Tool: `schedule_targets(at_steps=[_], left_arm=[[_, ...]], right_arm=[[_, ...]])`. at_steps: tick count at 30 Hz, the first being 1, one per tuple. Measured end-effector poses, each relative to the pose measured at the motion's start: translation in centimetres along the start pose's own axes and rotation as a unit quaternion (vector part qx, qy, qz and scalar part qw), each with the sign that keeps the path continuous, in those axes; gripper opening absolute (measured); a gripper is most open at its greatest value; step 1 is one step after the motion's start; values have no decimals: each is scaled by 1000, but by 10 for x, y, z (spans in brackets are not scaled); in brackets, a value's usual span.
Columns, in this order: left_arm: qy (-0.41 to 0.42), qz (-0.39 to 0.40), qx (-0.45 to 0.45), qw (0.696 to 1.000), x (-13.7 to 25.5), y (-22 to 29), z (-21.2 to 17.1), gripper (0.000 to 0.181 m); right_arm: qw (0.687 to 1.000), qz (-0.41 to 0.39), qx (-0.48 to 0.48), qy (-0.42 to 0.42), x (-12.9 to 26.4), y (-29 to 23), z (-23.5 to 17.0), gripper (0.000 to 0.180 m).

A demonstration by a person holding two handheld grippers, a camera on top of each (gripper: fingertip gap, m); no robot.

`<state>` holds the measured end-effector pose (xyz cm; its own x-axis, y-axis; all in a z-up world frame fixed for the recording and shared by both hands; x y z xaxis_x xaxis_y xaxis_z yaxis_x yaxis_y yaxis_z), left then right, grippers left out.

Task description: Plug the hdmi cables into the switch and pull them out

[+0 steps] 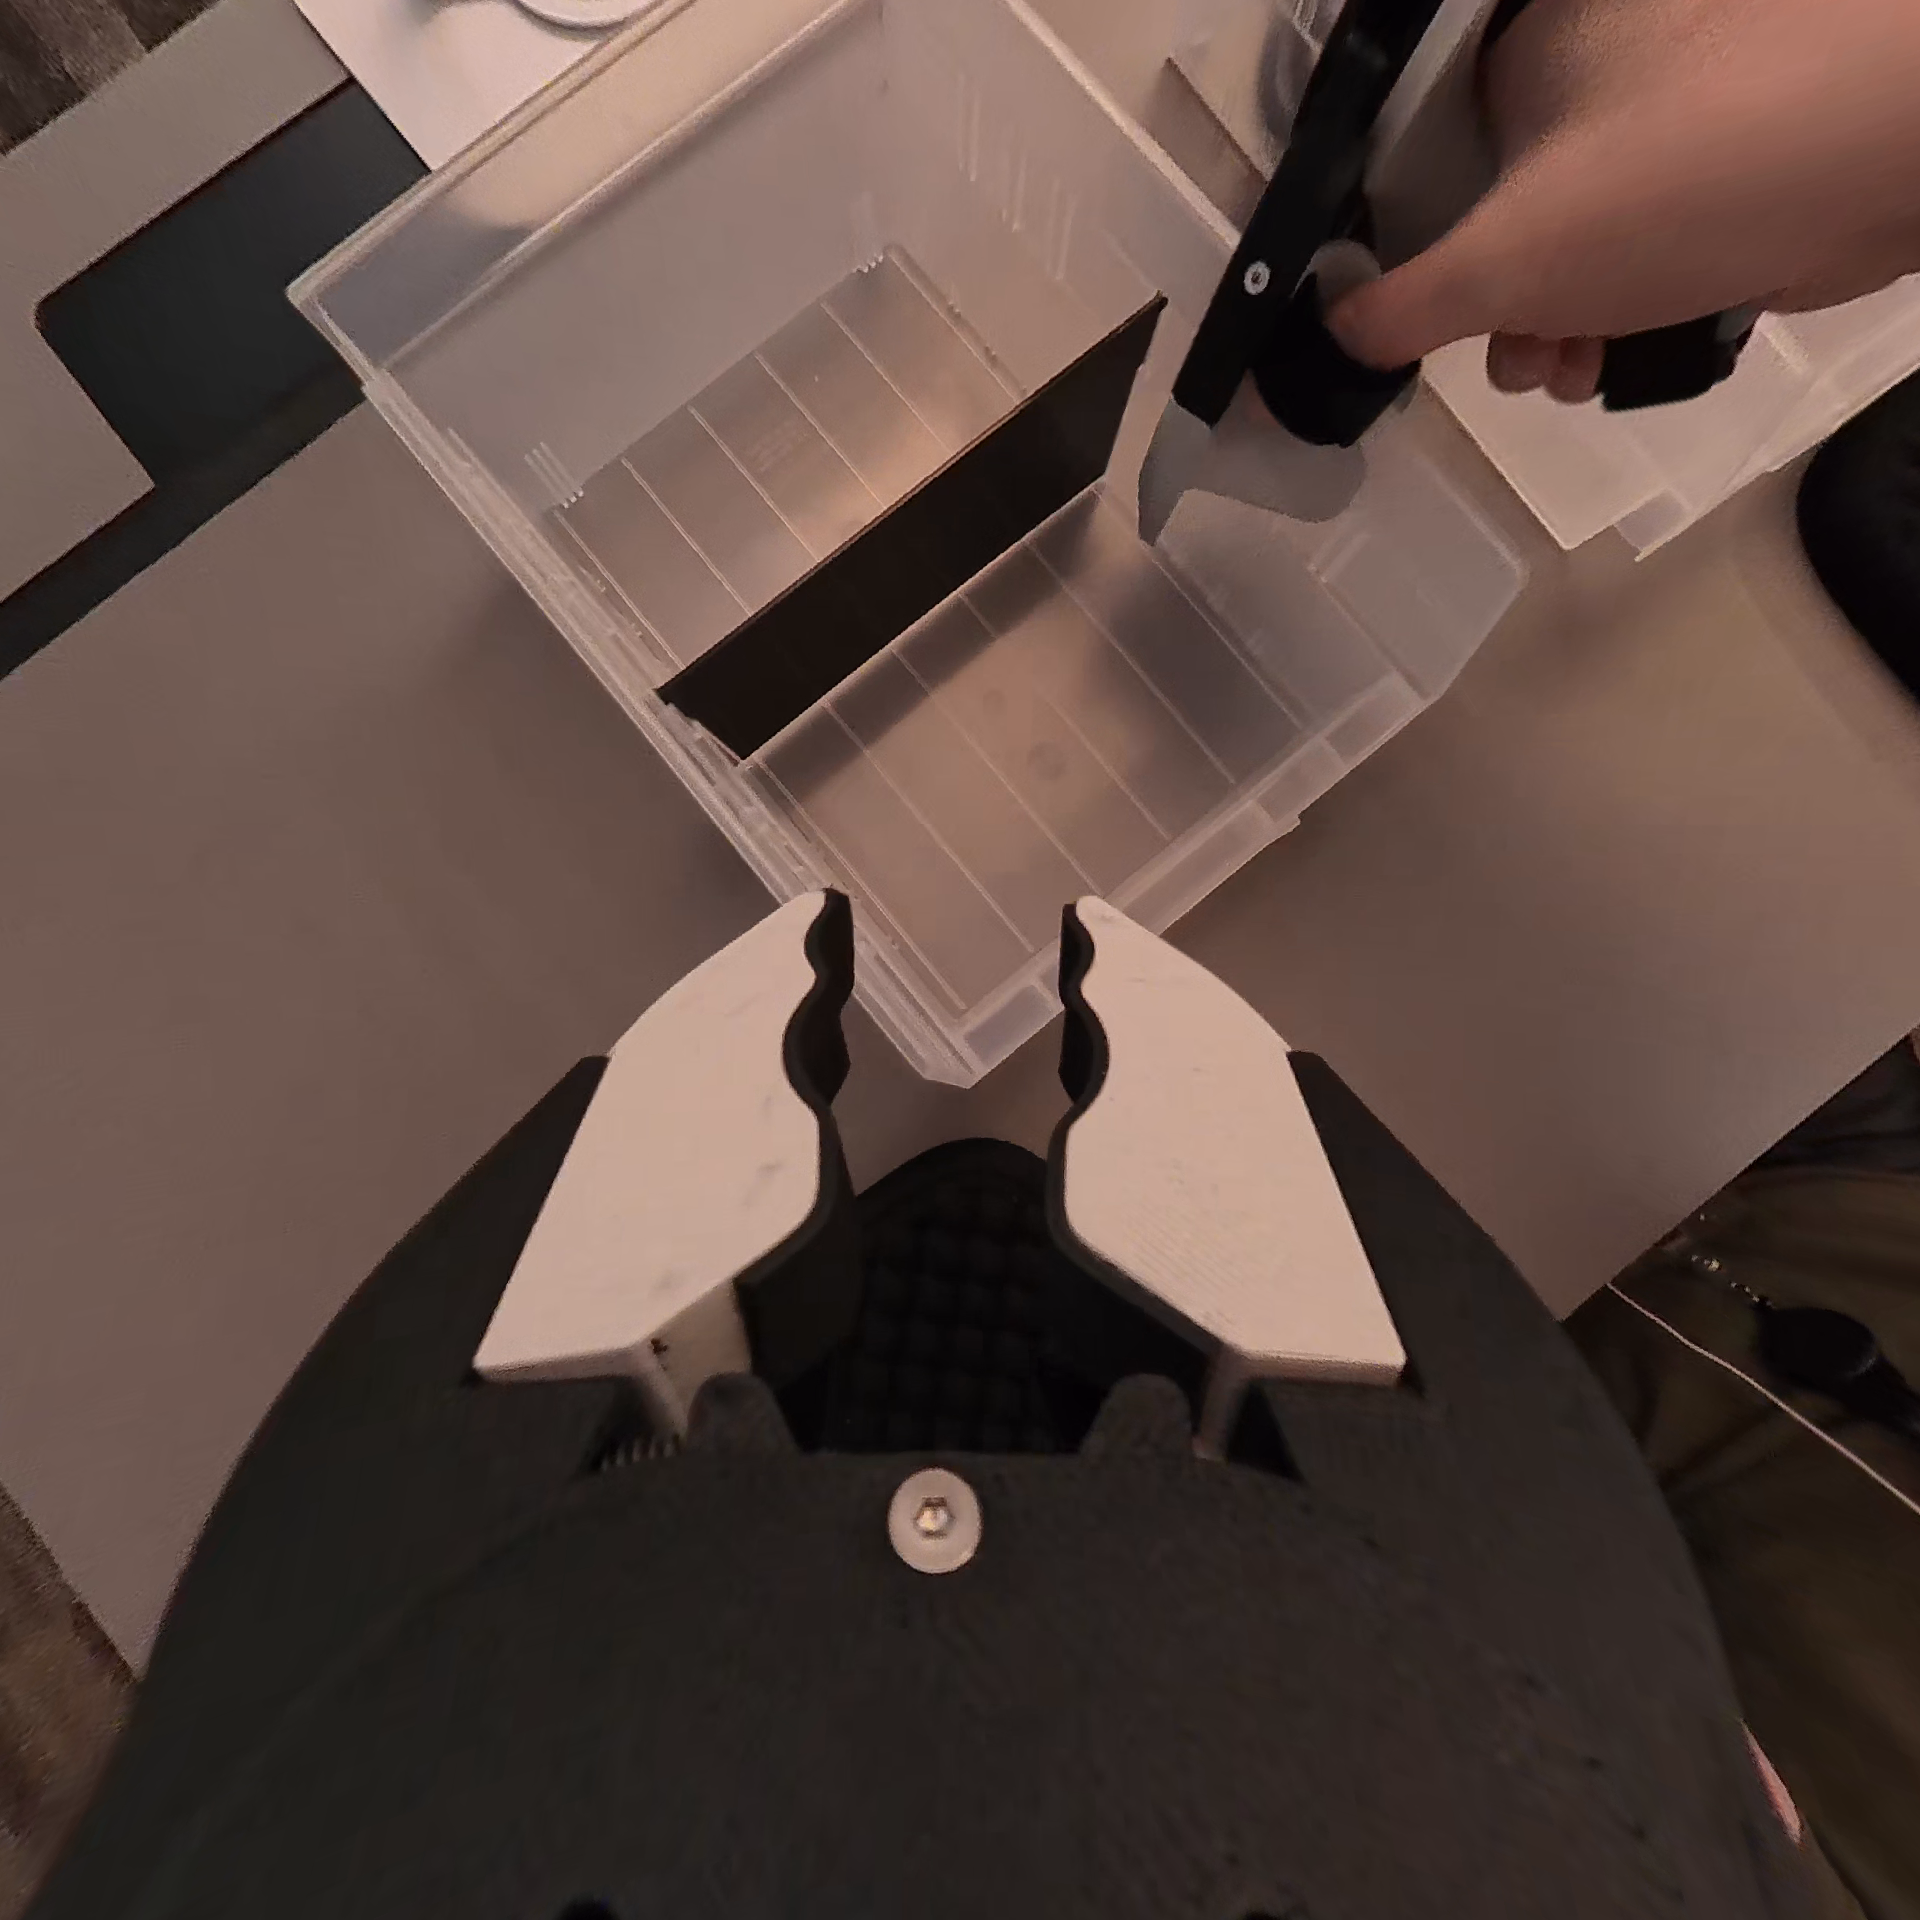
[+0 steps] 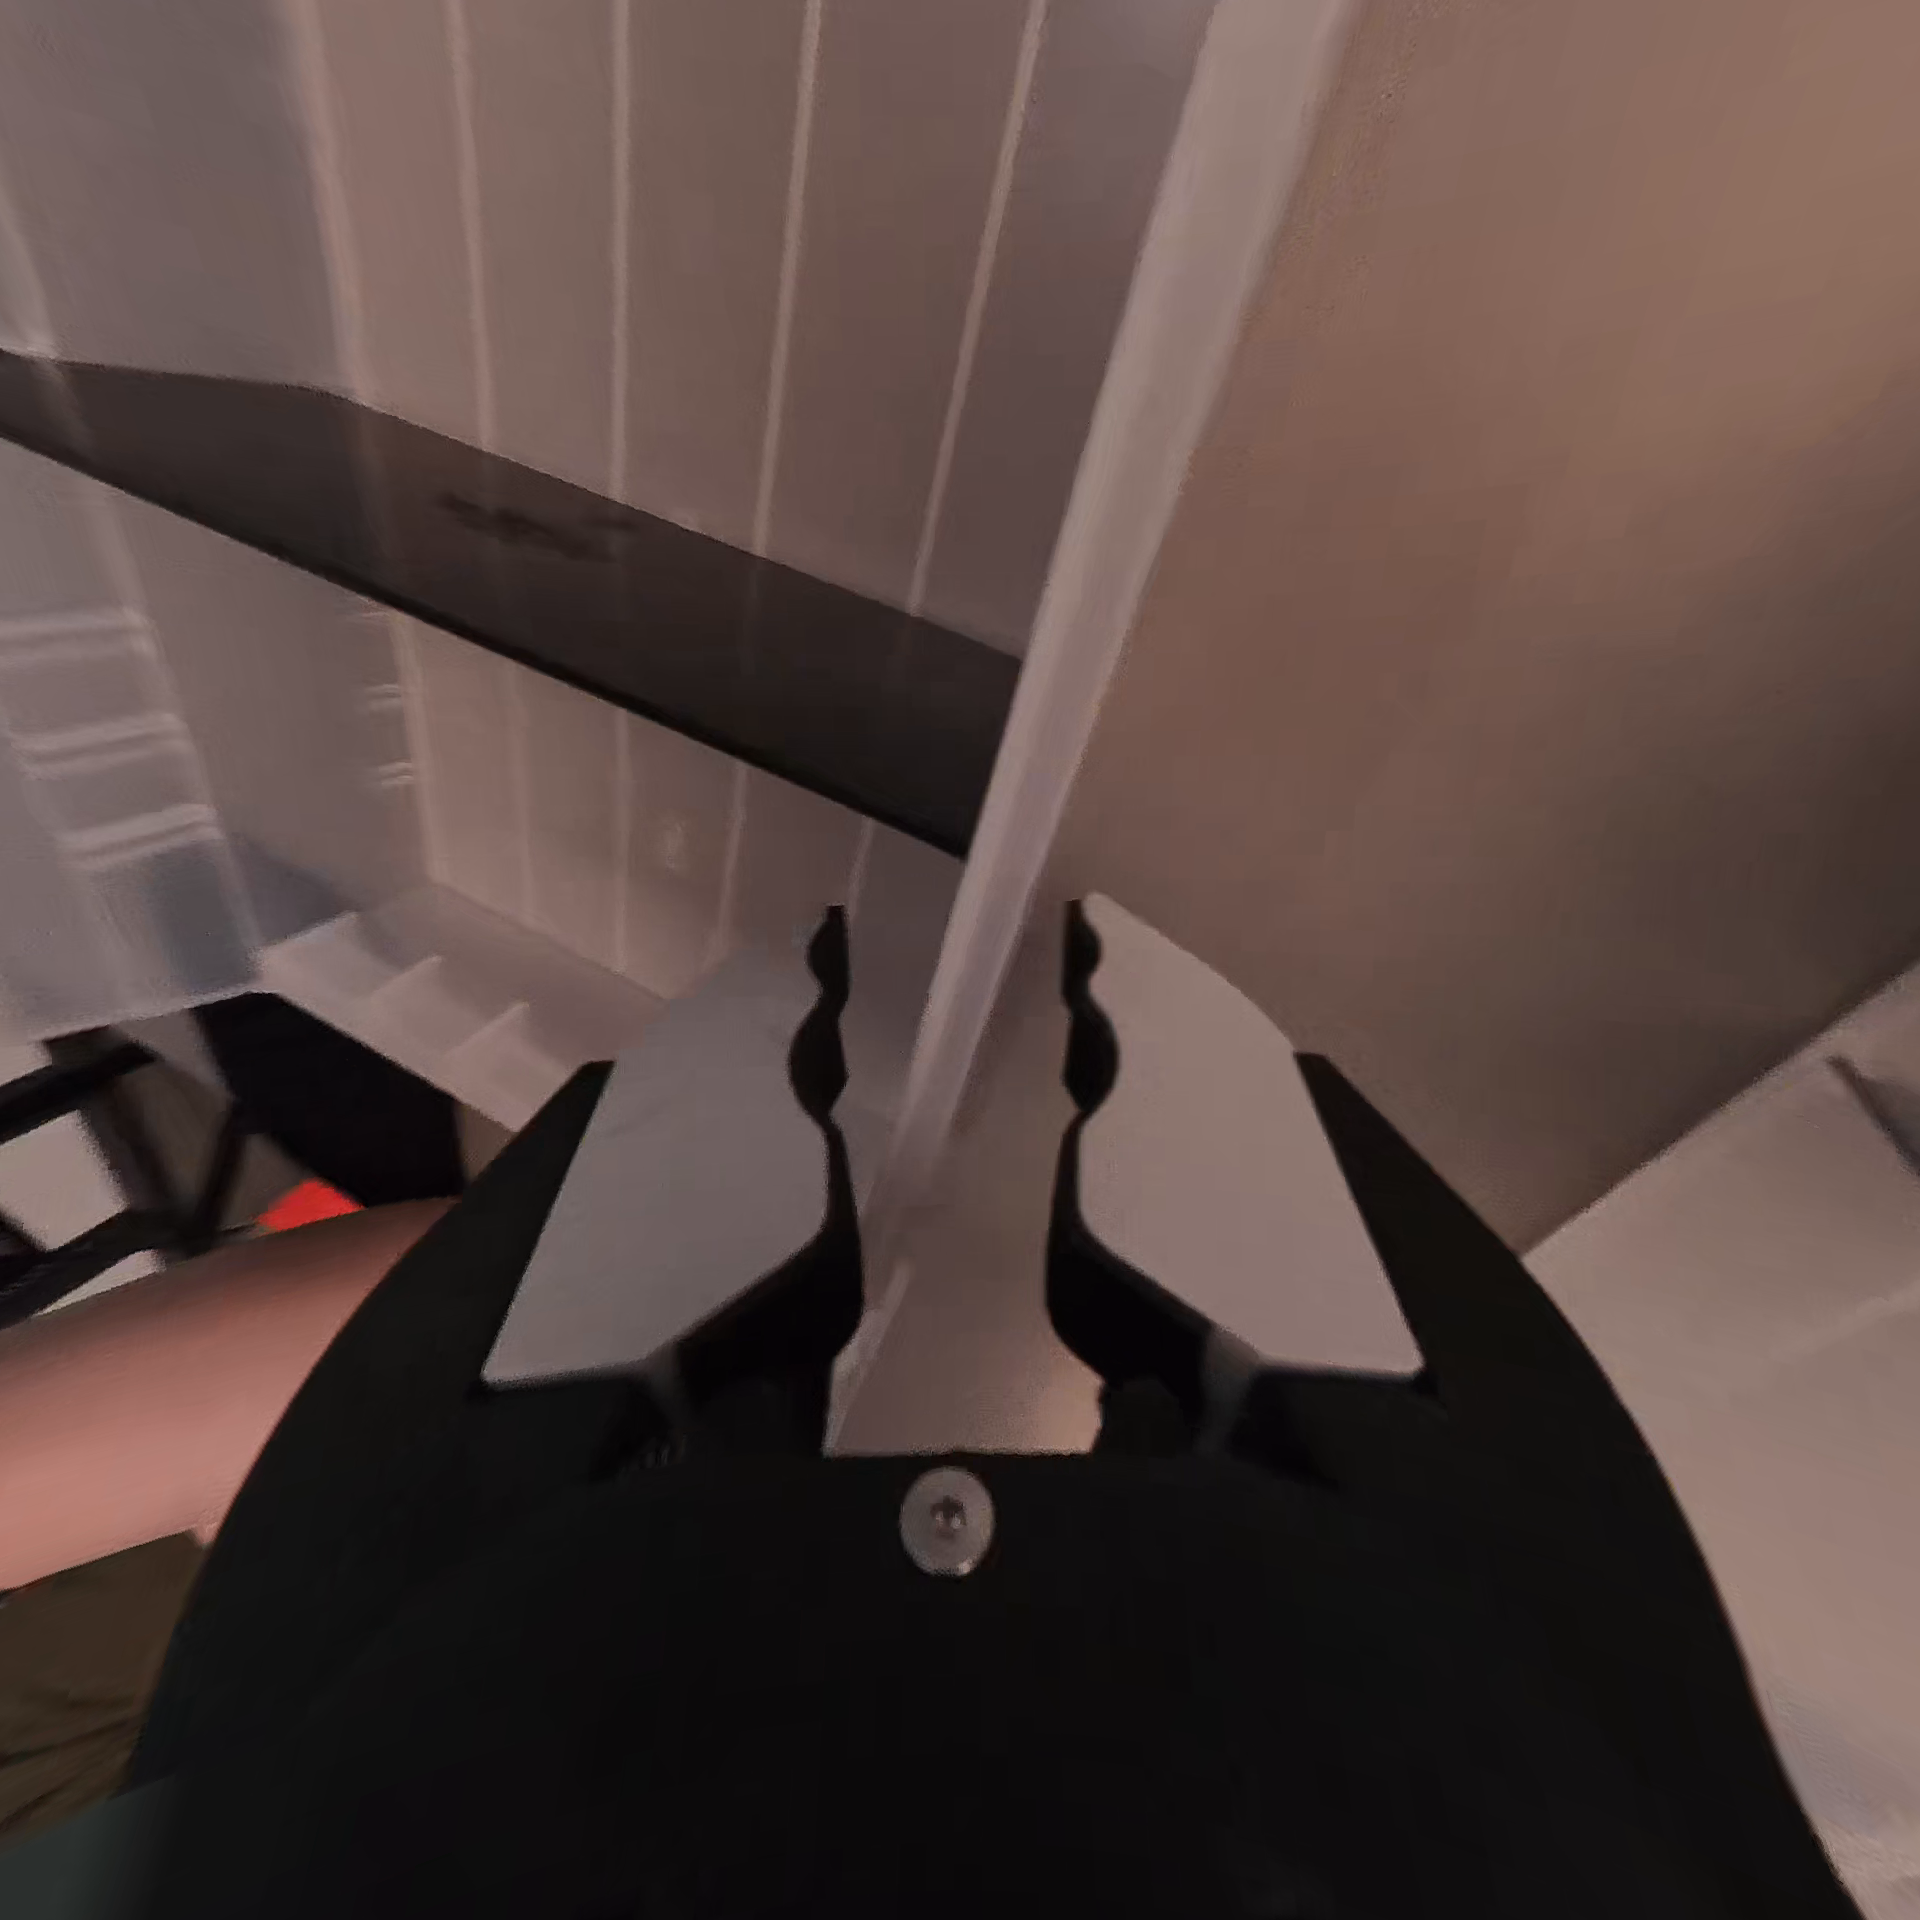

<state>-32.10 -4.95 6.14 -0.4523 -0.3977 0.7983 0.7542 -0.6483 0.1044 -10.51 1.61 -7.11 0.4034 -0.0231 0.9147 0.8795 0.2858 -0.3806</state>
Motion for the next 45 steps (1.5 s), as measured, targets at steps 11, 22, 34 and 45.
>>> schedule_targets(at_steps=[11, 22, 34, 45], left_arm=[[128, 38, 19, 991, 34, 1, 21, 33], [537, -52, 139, 831, 166, 27, 19, 60], [359, -165, 80, 915, 89, 63, 61, 83], [-4, -286, 96, 953, -158, 148, 115, 90]], right_arm=[[999, -3, 8, -34, 1, -23, 19, 13], [984, 122, 111, 67, 110, -144, 112, 5], [985, -33, 9, 170, 399, -25, 19, 5], [931, -118, -234, 256, 493, 158, -222, 5]])
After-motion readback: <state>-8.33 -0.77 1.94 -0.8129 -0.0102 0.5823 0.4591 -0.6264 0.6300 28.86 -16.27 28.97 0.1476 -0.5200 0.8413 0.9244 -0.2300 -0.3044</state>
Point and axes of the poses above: each gripper's, where its closed fingertips meet, x back along the fingers, z out of its top, y = z × x across the jaws, the point moved 6 cm from there along x, back along the fingers, and after that the axes turned 12 degrees about x, right-handed, at the moved point
